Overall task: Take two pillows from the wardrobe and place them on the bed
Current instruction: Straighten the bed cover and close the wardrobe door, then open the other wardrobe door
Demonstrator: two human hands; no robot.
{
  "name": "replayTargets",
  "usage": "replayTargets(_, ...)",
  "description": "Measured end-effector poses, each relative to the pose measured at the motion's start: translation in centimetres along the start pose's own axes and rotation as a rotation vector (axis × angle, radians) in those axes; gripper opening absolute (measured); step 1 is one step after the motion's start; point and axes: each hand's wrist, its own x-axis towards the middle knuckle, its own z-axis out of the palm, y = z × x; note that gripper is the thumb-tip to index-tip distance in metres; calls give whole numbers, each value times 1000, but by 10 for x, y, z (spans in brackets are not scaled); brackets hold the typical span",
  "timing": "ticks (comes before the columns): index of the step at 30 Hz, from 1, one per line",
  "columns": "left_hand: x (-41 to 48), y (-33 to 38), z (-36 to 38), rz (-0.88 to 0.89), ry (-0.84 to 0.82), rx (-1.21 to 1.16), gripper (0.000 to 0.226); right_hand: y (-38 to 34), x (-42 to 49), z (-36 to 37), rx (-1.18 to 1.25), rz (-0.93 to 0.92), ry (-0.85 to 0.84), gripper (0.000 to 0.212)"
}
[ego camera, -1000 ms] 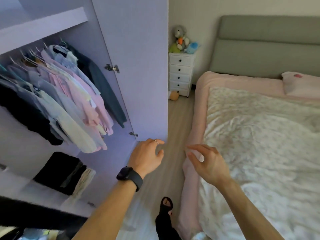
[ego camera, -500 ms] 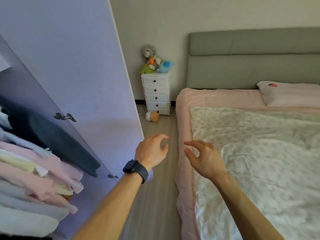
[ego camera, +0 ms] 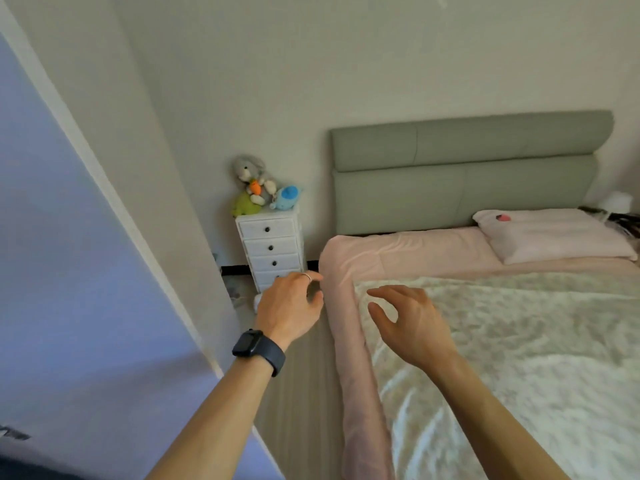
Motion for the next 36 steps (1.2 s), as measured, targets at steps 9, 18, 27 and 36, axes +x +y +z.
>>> replayTargets(9,155,-33,22,-167,95,-166,31,16,164,6,-13,-67,24,32)
replayTargets(18,218,-130,-25,-486,437,-73,29,-28,301,74,186,-286,-117,31)
replayTargets(27,211,-232,-105,-702,949,137,32,-173,389,198,329,-700,-358,35)
replayTargets(36,227,-307,-204,-630,1219,757,39,-348,465,275,527,-1120,-295,43)
